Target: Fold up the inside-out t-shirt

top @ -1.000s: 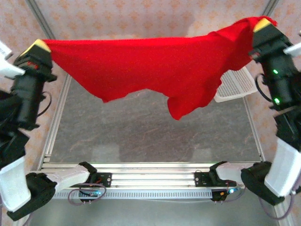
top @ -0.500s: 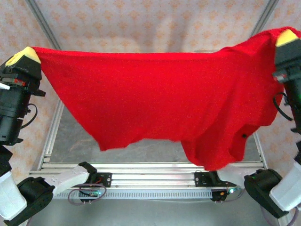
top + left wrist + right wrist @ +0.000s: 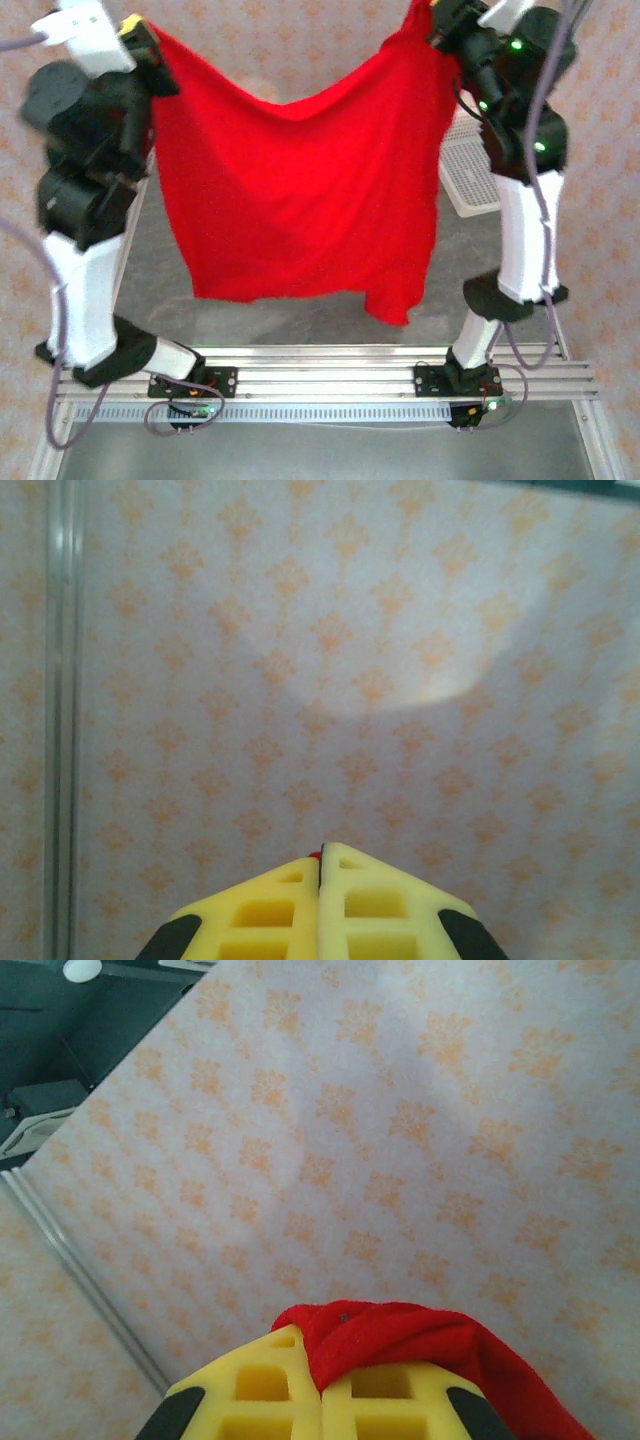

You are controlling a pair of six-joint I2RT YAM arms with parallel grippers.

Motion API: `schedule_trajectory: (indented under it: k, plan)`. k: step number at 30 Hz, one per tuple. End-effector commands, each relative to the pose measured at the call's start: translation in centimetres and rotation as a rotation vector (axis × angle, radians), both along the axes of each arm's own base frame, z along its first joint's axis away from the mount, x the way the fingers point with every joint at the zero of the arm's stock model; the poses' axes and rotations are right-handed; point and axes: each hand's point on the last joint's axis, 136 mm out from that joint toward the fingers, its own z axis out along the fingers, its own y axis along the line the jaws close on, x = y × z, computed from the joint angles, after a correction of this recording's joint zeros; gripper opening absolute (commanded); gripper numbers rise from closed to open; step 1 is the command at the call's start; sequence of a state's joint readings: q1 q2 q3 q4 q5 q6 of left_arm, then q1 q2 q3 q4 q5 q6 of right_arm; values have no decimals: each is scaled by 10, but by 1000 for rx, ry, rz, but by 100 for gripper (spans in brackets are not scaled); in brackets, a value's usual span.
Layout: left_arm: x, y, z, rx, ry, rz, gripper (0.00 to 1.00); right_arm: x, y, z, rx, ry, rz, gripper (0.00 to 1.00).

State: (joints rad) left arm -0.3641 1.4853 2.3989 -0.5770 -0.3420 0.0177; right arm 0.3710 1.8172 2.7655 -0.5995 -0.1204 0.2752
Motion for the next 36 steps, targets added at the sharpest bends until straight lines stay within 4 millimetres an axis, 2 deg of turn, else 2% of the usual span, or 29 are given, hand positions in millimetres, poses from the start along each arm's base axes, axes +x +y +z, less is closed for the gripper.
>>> schedule_trajectory:
  k: [1, 4, 6, 9, 12, 13, 15, 17, 19, 21, 23, 26, 29, 32, 36]
  plan:
    - [-10, 13, 42, -57, -176, -1, 0, -42, -20, 75, 108, -293, -17, 0]
    - [-16, 16, 64, -63, -258, -34, 0, -50, -24, 90, 167, -357, -9, 0]
    - [-16, 17, 66, -55, -256, -41, 0, -52, -25, 89, 169, -344, -5, 0]
    - [-2, 15, 43, -43, -167, -46, 0, -53, -26, 77, 124, -279, -22, 0]
    - [22, 5, -10, -28, -13, -81, 0, -43, -18, 41, 50, -125, 1, 0]
    - [30, 3, -36, -33, 47, -87, 0, -37, -10, 19, 5, -44, 26, 0]
    - [41, 1, -97, -48, 162, -86, 0, -24, 1, -40, -57, 162, 65, 0]
    - [42, 5, -176, -100, 295, -55, 0, -15, 18, -127, -88, 401, 139, 0]
    - [37, 5, -257, -149, 419, -50, 0, -17, 32, -212, -59, 549, 217, 0]
    - [21, 10, -337, -231, 536, -19, 0, -27, 29, -295, 17, 649, 214, 0]
    - [4, 14, -399, -312, 620, 9, 0, -43, 15, -359, 47, 733, 158, 0]
    - [-13, 7, -458, -398, 715, -21, 0, -63, 2, -421, 8, 843, 109, 0]
    - [-25, 3, -497, -444, 801, -20, 0, -75, -3, -460, -15, 931, 97, 0]
    - [-39, 9, -527, -477, 861, 31, 0, -83, -7, -484, 3, 995, 76, 0]
    - [-68, 30, -553, -511, 902, 166, 3, -103, -19, -507, 94, 1061, 11, 0]
